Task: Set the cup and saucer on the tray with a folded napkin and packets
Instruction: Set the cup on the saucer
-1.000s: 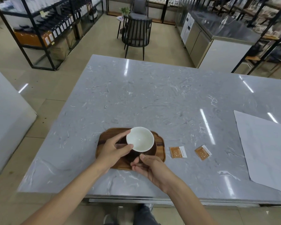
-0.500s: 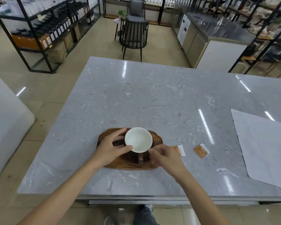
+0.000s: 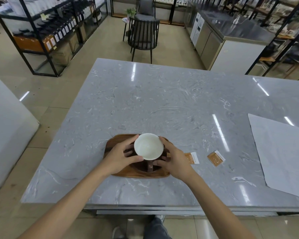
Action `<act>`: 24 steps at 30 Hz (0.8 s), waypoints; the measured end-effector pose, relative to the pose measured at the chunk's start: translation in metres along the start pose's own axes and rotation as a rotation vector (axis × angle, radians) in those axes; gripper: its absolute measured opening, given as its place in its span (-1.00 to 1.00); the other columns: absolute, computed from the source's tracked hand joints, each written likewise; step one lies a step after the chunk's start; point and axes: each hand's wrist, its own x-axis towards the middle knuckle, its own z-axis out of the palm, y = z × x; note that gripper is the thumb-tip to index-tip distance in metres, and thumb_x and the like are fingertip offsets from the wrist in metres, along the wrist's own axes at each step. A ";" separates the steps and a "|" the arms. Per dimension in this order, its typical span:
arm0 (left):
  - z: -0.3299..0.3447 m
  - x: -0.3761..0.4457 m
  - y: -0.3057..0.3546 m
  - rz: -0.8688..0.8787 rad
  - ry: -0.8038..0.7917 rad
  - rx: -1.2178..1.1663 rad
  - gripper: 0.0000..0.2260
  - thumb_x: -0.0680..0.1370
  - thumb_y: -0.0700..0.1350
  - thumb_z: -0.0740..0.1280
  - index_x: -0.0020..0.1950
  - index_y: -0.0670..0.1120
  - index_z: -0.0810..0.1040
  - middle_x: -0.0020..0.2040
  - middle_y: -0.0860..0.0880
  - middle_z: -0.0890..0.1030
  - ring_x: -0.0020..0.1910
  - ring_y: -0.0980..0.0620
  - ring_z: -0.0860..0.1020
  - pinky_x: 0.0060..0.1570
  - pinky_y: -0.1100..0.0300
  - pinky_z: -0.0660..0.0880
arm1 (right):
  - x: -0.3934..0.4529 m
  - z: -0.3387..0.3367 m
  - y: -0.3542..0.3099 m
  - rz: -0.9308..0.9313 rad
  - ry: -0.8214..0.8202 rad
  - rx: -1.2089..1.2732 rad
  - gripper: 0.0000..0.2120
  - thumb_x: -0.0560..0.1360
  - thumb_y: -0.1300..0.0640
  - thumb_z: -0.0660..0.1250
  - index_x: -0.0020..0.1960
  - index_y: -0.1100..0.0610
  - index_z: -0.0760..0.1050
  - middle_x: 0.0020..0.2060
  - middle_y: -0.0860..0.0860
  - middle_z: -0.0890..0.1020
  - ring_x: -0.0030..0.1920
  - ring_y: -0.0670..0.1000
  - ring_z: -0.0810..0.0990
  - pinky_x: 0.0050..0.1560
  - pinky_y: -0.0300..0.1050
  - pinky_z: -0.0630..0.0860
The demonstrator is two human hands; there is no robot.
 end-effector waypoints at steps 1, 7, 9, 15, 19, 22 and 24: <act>0.001 0.000 -0.001 0.004 -0.002 0.002 -0.27 0.40 -0.08 0.60 0.35 0.50 0.36 0.41 0.36 0.45 0.38 0.29 0.45 0.26 0.40 0.45 | -0.001 0.000 -0.001 0.001 0.006 0.004 -0.14 0.32 0.07 0.63 0.38 -0.43 0.22 0.18 -0.60 0.37 0.18 -0.43 0.49 -0.02 -0.50 0.53; 0.001 0.000 -0.003 0.003 0.008 0.002 -0.20 0.41 -0.11 0.60 0.57 0.12 0.30 0.51 0.18 0.41 0.45 0.13 0.43 0.40 0.11 0.46 | -0.003 0.000 -0.002 0.005 0.017 -0.011 -0.14 0.34 0.06 0.62 0.42 -0.42 0.21 0.16 -0.64 0.34 0.13 -0.43 0.51 -0.07 -0.53 0.51; -0.001 0.001 -0.002 0.004 0.013 0.006 -0.22 0.41 -0.09 0.60 0.55 0.13 0.33 0.48 0.19 0.44 0.42 0.15 0.45 0.37 0.09 0.49 | -0.006 -0.001 -0.003 0.000 0.009 -0.046 -0.11 0.36 0.07 0.58 0.51 -0.32 0.18 0.20 -0.54 0.35 0.13 -0.30 0.52 -0.05 -0.51 0.53; -0.004 0.006 0.022 0.053 0.122 0.180 -0.37 0.46 0.06 0.52 0.49 0.20 0.39 0.41 0.15 0.51 0.33 0.13 0.54 0.31 0.14 0.52 | -0.019 -0.033 0.003 0.019 0.096 -0.027 -0.32 0.46 0.20 0.51 0.43 -0.24 0.33 0.25 -0.27 0.54 0.25 -0.16 0.57 0.05 -0.44 0.55; 0.011 0.015 0.052 0.160 0.174 0.344 -0.48 0.53 0.09 0.43 0.47 0.23 0.40 0.42 0.19 0.48 0.30 0.10 0.55 0.31 0.12 0.49 | -0.029 -0.065 0.016 0.074 0.182 -0.091 -0.48 0.53 0.14 0.47 0.45 0.04 0.42 0.36 -0.07 0.54 0.27 -0.08 0.55 0.11 -0.26 0.61; 0.038 0.025 0.073 0.250 0.180 0.426 -0.53 0.56 0.09 0.40 0.46 0.20 0.42 0.33 0.41 0.39 0.27 0.24 0.44 0.30 0.29 0.35 | -0.040 -0.090 0.024 0.082 0.224 -0.114 -0.52 0.54 0.13 0.46 0.43 0.07 0.45 0.34 -0.06 0.56 0.27 -0.05 0.56 0.14 -0.06 0.64; 0.062 0.032 0.086 0.284 0.153 0.432 -0.54 0.57 0.06 0.39 0.47 0.18 0.43 0.32 0.46 0.36 0.28 0.33 0.39 0.32 0.35 0.33 | -0.046 -0.108 0.034 0.076 0.244 -0.127 -0.54 0.54 0.13 0.46 0.41 0.08 0.47 0.33 -0.06 0.57 0.25 -0.05 0.58 0.10 -0.13 0.65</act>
